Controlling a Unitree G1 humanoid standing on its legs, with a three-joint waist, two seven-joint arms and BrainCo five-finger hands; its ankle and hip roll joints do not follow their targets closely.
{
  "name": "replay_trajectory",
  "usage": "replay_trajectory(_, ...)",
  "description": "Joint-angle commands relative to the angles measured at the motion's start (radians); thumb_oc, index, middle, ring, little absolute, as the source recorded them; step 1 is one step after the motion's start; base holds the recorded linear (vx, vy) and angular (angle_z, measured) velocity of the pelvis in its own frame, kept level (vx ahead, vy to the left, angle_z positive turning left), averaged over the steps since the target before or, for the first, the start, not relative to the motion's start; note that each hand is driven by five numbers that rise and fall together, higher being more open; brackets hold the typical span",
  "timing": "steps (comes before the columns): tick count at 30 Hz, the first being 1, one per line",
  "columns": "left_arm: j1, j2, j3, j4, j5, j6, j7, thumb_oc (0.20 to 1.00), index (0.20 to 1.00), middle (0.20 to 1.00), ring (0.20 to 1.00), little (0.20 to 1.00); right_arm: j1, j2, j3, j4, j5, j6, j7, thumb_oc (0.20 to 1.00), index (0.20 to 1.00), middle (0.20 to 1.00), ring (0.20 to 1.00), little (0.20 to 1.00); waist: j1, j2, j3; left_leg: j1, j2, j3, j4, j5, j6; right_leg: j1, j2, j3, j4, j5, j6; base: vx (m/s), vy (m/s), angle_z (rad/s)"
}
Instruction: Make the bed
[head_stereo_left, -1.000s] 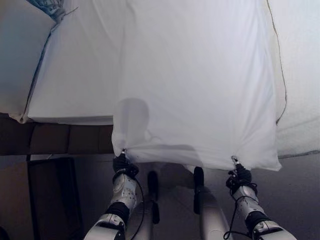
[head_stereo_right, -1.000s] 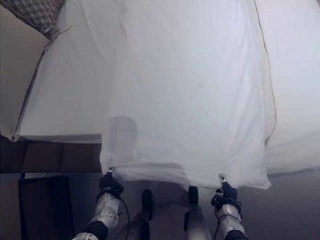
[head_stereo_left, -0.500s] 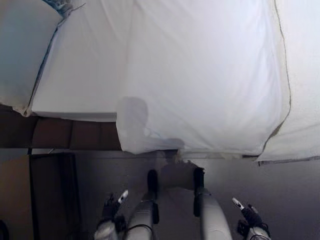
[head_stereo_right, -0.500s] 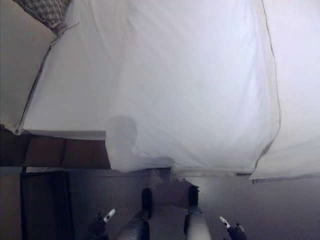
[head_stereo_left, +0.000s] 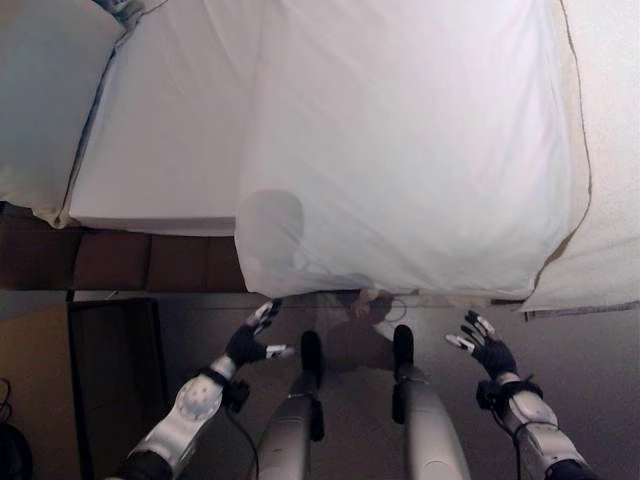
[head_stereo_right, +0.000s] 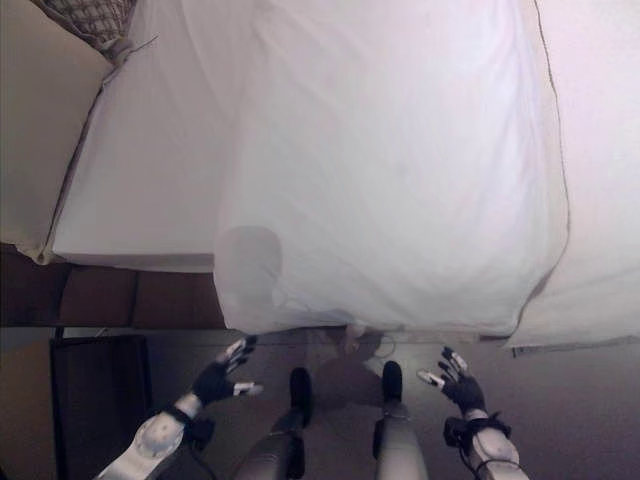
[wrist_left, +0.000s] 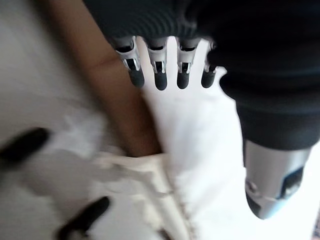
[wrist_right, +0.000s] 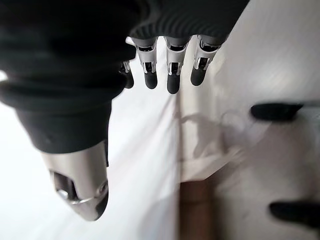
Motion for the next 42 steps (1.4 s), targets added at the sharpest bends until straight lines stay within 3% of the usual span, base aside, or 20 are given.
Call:
replay_trajectory(1,-0.095,0.034,-0.056,-0.040,-0.060,-0.036,-0.077,1.000,1.000,1.000,1.000,1.000,-0.070,0.001,0.050,-0.019,0.105,-0.021,0.069,1.000,1.000,1.000,1.000,1.000,-0.011,-0.048,-0.006,-0.033,0.004,-0.001,0.072,-0.052,-0.027,0.014,-0.044,0.021,-0.059,0.063,0.070,-0.06,-0.005,-0.03)
replay_trajectory(2,-0.203,0.041,-0.122,-0.031,-0.083,-0.035,-0.105,1.000,1.000,1.000,1.000,1.000,-0.141,-0.001,0.080,-0.009,0.149,-0.008,0.090,1.000,1.000,1.000,1.000,1.000,-0.014,-0.052,0.004,-0.045,0.005,0.004,0.081,-0.052,-0.029,0.001,-0.042,0.024,-0.053,0.062,0.070,-0.07,-0.004,-0.07)
replay_trajectory(8,-0.425,-0.009,-0.213,0.050,-0.190,-0.010,-0.176,1.000,1.000,1.000,1.000,1.000,-0.300,-0.002,0.138,0.049,0.215,0.027,0.117,1.000,1.000,1.000,1.000,1.000,-0.018,-0.056,0.038,-0.099,0.005,0.007,0.129,-0.057,-0.034,-0.050,-0.037,0.034,-0.017,0.059,0.067,-0.06,-0.004,-0.04)
replay_trajectory(12,-0.602,-0.048,-0.278,0.164,-0.270,0.040,-0.244,1.000,1.000,1.000,1.000,1.000,-0.429,0.009,0.177,0.110,0.284,0.063,0.139,1.000,1.000,1.000,1.000,1.000,-0.028,-0.053,0.068,-0.169,0.007,0.007,0.182,-0.061,-0.039,-0.122,-0.031,0.049,0.033,0.055,0.062,-0.07,-0.004,-0.02)
replay_trajectory(16,-0.690,-0.086,-0.216,0.260,-0.240,0.033,-0.167,1.000,1.000,1.000,1.000,1.000,-0.542,0.011,0.181,0.154,0.334,0.069,0.124,1.000,1.000,1.000,1.000,1.000,-0.026,-0.051,0.087,-0.246,0.005,0.008,0.239,-0.070,-0.042,-0.197,-0.031,0.056,0.081,0.050,0.058,-0.05,-0.009,-0.02)
replay_trajectory(20,-0.780,-0.153,-0.112,0.424,-0.170,0.039,-0.020,1.000,1.000,1.000,1.000,1.000,-0.707,0.010,0.164,0.240,0.335,0.051,0.066,1.000,1.000,1.000,1.000,1.000,-0.022,-0.048,0.101,-0.341,0.012,0.015,0.325,-0.091,-0.042,-0.288,-0.032,0.069,0.162,0.030,0.052,-0.04,-0.001,0.07)
replay_trajectory(26,-0.893,-0.166,-0.060,0.571,-0.076,0.053,0.121,1.000,1.000,1.000,1.000,1.000,-0.882,-0.009,0.167,0.357,0.301,0.044,0.004,1.000,1.000,1.000,1.000,1.000,-0.022,-0.055,0.101,-0.426,0.015,0.012,0.407,-0.114,-0.043,-0.373,-0.029,0.076,0.239,0.012,0.044,-0.01,0.002,0.07)
replay_trajectory(31,-0.968,-0.137,-0.036,0.628,-0.032,0.058,0.234,1.000,1.000,1.000,1.000,1.000,-1.019,-0.041,0.172,0.436,0.189,0.017,-0.116,1.000,1.000,1.000,1.000,1.000,-0.020,-0.061,0.101,-0.489,0.019,0.016,0.424,-0.116,-0.038,-0.429,-0.025,0.083,0.238,0.025,0.045,-0.01,0.019,-0.06)
replay_trajectory(33,-0.997,-0.107,-0.029,0.644,-0.003,0.062,0.288,1.000,1.000,1.000,1.000,1.000,-1.071,-0.081,0.195,0.464,0.037,0.017,-0.205,1.000,1.000,1.000,1.000,1.000,-0.021,-0.062,0.101,-0.501,0.016,0.014,0.423,-0.110,-0.038,-0.435,-0.028,0.078,0.240,0.023,0.044,0.00,0.009,-0.09)
replay_trajectory(34,-0.997,-0.107,-0.029,0.644,-0.003,0.062,0.288,1.000,1.000,1.000,1.000,1.000,-1.072,-0.081,0.195,0.464,0.037,0.017,-0.205,1.000,1.000,1.000,1.000,1.000,-0.021,-0.062,0.101,-0.502,0.016,0.014,0.423,-0.110,-0.038,-0.435,-0.029,0.078,0.240,0.023,0.044,0.00,0.000,0.00)
replay_trajectory(39,-1.002,-0.031,-0.007,0.688,0.073,0.090,0.363,1.000,1.000,1.000,1.000,1.000,-1.127,-0.180,0.211,0.544,-0.163,0.062,-0.327,1.000,1.000,1.000,1.000,1.000,-0.017,-0.064,0.101,-0.489,0.012,0.012,0.397,-0.096,-0.041,-0.419,-0.032,0.061,0.218,0.033,0.046,0.00,0.005,0.03)
replay_trajectory(42,-0.985,-0.001,0.007,0.697,0.094,0.099,0.379,1.000,1.000,1.000,1.000,1.000,-1.118,-0.201,0.207,0.556,-0.193,0.073,-0.342,1.000,1.000,1.000,1.000,1.000,-0.018,-0.068,0.101,-0.474,0.012,0.010,0.376,-0.089,-0.041,-0.403,-0.032,0.056,0.203,0.038,0.047,0.00,0.000,0.00)
